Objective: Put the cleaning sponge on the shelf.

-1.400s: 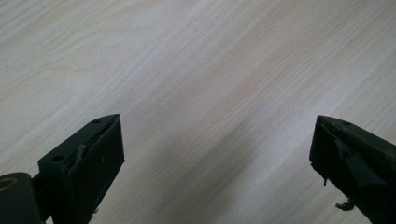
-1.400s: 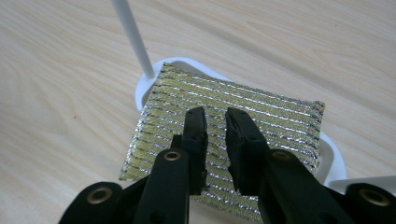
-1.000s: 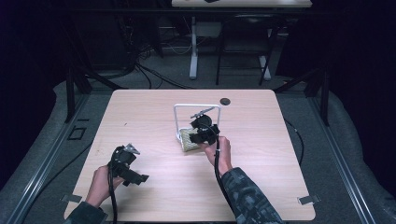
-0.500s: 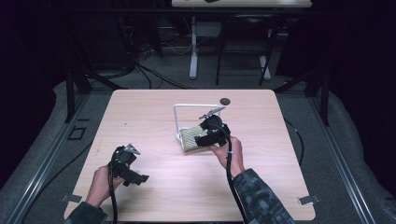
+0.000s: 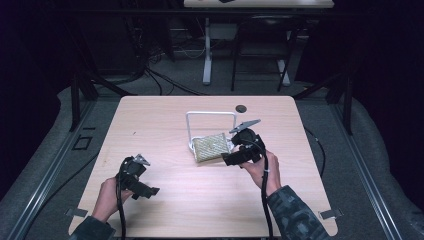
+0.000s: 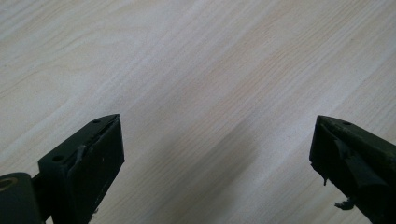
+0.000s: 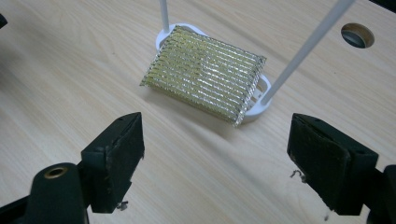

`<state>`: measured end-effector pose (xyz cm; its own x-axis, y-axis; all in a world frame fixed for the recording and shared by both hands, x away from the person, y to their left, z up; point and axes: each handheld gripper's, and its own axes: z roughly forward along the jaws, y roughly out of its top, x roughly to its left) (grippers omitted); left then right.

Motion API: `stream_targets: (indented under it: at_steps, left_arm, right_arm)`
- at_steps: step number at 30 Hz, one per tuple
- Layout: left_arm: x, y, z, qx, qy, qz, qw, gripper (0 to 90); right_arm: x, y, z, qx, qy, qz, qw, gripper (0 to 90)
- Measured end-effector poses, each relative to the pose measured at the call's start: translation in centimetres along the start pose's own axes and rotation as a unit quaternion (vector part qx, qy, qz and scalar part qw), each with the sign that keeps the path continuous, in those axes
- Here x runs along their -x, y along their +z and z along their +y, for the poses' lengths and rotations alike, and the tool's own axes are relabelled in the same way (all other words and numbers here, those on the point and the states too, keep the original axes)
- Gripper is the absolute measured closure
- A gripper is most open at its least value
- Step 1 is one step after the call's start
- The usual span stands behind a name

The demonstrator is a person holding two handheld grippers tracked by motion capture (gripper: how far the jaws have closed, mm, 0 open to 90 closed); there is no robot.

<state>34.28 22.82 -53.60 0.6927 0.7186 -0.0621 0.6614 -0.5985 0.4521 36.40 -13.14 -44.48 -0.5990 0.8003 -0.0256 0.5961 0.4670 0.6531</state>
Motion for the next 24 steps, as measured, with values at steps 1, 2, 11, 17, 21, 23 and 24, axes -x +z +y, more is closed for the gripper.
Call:
stream_targets:
  at_steps: [1, 2, 11, 17, 21, 23, 24]
  left_arm:
    - [0.0, 0.0, 0.0, -0.001, 0.001, 0.0, 1.0, 3.0]
    - [0.0, 0.0, 0.0, -0.001, 0.002, 0.0, 1.0, 3.0]
    - [0.0, 0.1, 0.0, -0.001, 0.002, 0.0, 1.0, 3.0]
    - [0.2, 0.1, 0.1, -0.004, 0.004, 0.002, 1.0, 3.0]
    - [0.2, 0.2, 0.1, -0.003, 0.004, 0.001, 1.0, 3.0]
    - [0.2, 0.2, 0.2, -0.004, 0.005, 0.001, 1.0, 3.0]
    - [0.2, 0.3, 0.2, -0.006, 0.006, 0.003, 1.0, 3.0]
  right_arm:
    - [0.3, -0.6, -0.5, 0.0, -0.002, -0.004, 1.0, 17.4]
    - [0.3, -0.6, -0.5, 0.0, -0.002, -0.004, 1.0, 17.4]
    - [1.6, -1.9, -3.9, -0.014, 0.011, -0.01, 0.9998, 14.7]
    - [2.3, -2.1, -6.4, -0.029, 0.026, -0.008, 0.9992, 13.2]
    - [2.8, -2.2, -8.2, -0.039, 0.034, -0.008, 0.9986, 10.8]
    - [3.1, -2.1, -9.7, -0.045, 0.046, -0.006, 0.9979, 10.3]
    - [3.2, -2.0, -10.1, -0.046, 0.052, -0.004, 0.9975, 10.0]
